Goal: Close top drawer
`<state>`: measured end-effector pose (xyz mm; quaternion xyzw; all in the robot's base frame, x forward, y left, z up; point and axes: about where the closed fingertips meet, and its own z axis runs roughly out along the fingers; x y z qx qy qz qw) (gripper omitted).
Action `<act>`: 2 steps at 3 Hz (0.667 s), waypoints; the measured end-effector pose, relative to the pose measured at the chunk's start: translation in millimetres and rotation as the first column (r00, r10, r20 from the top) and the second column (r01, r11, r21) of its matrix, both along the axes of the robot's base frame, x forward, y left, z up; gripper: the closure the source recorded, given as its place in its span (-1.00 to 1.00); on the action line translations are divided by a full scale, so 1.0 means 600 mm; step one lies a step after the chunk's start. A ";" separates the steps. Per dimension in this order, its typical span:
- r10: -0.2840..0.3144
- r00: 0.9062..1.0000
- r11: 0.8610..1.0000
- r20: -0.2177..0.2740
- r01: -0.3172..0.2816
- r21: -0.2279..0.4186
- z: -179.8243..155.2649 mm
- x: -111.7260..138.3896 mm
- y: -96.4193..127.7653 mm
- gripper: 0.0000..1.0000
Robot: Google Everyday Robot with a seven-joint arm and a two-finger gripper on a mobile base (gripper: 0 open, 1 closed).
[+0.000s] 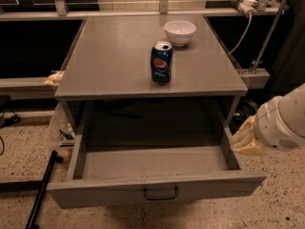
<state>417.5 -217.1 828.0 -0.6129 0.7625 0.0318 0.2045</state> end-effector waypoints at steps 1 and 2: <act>-0.023 0.998 1.000 -0.052 0.022 -0.018 -0.063 -0.040 -0.027 1.00; -0.037 0.993 0.999 -0.115 0.038 0.007 -0.140 -0.086 -0.038 1.00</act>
Offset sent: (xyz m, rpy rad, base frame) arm -0.0850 -0.0323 -0.1414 0.0476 0.1948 -0.0597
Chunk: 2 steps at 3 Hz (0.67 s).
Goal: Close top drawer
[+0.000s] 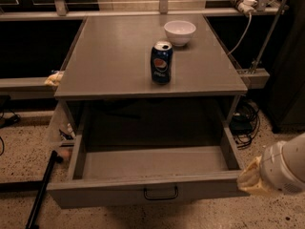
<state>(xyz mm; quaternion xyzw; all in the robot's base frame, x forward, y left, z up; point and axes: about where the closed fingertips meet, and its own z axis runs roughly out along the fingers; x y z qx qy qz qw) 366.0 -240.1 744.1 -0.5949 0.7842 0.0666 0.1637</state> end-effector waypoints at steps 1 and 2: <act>-0.036 0.999 0.996 -0.013 0.037 0.084 -0.085 -0.031 0.002 1.00; -0.036 0.999 0.996 -0.013 0.037 0.084 -0.085 -0.031 0.002 1.00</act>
Offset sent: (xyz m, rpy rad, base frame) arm -0.0187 0.0019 -0.0455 0.0751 0.0218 -0.0263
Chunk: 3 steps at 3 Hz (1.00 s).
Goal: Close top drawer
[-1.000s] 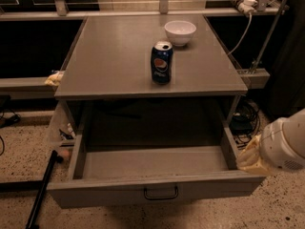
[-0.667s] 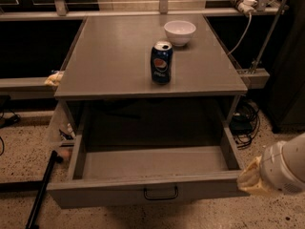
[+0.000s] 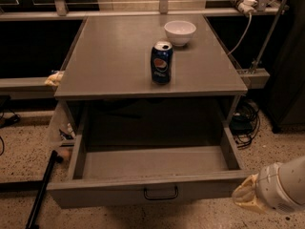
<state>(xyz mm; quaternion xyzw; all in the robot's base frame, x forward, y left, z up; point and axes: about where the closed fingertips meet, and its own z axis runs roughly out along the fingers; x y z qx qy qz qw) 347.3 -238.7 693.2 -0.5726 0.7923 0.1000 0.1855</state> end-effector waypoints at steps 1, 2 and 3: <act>0.013 0.999 1.000 0.039 -0.013 -0.002 -0.007 0.005 0.004 1.00; 0.050 0.983 0.998 0.175 -0.054 0.014 -0.026 0.029 0.026 1.00; 0.070 0.955 0.996 0.287 -0.083 0.033 -0.033 0.056 0.044 1.00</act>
Offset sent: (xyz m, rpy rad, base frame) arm 0.0378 0.0319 -0.0266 0.0458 -0.3618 0.1027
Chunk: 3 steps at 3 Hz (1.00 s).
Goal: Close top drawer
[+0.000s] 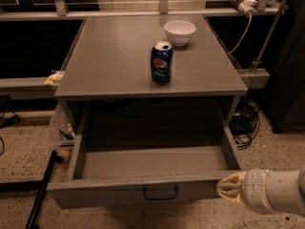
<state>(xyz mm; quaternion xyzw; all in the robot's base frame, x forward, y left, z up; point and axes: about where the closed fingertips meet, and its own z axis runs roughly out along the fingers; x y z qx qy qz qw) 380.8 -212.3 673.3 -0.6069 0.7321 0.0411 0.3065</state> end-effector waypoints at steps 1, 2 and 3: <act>0.010 0.995 1.000 0.095 -0.013 0.021 -0.002 0.029 0.015 1.00; 0.008 0.986 1.000 0.167 -0.013 0.027 -0.004 0.066 0.024 1.00; 0.001 0.972 1.000 0.234 -0.007 0.022 -0.001 0.117 0.027 1.00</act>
Offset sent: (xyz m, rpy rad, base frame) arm 0.0664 0.0193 -0.0052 0.0384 -0.2543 0.0048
